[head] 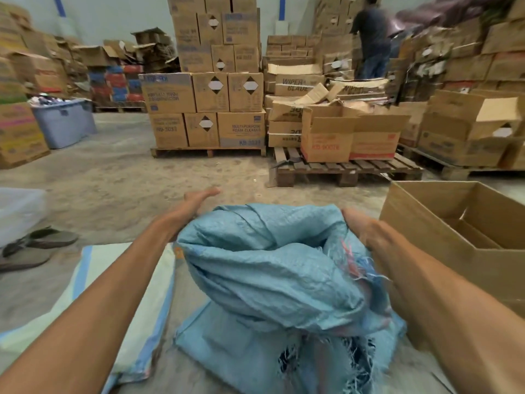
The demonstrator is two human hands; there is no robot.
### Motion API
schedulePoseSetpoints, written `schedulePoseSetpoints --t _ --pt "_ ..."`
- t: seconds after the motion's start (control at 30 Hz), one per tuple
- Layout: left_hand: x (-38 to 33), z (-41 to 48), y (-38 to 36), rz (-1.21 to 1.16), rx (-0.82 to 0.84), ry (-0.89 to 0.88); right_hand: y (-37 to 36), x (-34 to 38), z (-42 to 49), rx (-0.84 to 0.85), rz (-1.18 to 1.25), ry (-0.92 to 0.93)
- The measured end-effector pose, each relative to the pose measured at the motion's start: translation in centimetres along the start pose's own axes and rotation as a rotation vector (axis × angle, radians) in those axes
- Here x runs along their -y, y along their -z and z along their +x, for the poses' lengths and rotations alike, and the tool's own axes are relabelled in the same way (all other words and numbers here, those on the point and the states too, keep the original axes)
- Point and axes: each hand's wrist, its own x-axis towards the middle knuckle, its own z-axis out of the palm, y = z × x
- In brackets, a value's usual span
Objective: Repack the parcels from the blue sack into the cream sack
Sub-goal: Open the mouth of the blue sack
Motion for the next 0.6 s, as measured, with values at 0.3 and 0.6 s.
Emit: schedulePoseSetpoints --t 0.3,0.6 --pt "6.3 1.9 -12.1 1.008 -0.024 -0.445 -1.2 0.6 -0.7 -0.006 -0.024 -0.135" --pt "0.7 2.4 -12.0 -0.049 0.117 0.24 -5.3 -1.0 -3.5 -0.602 -0.488 -0.134"
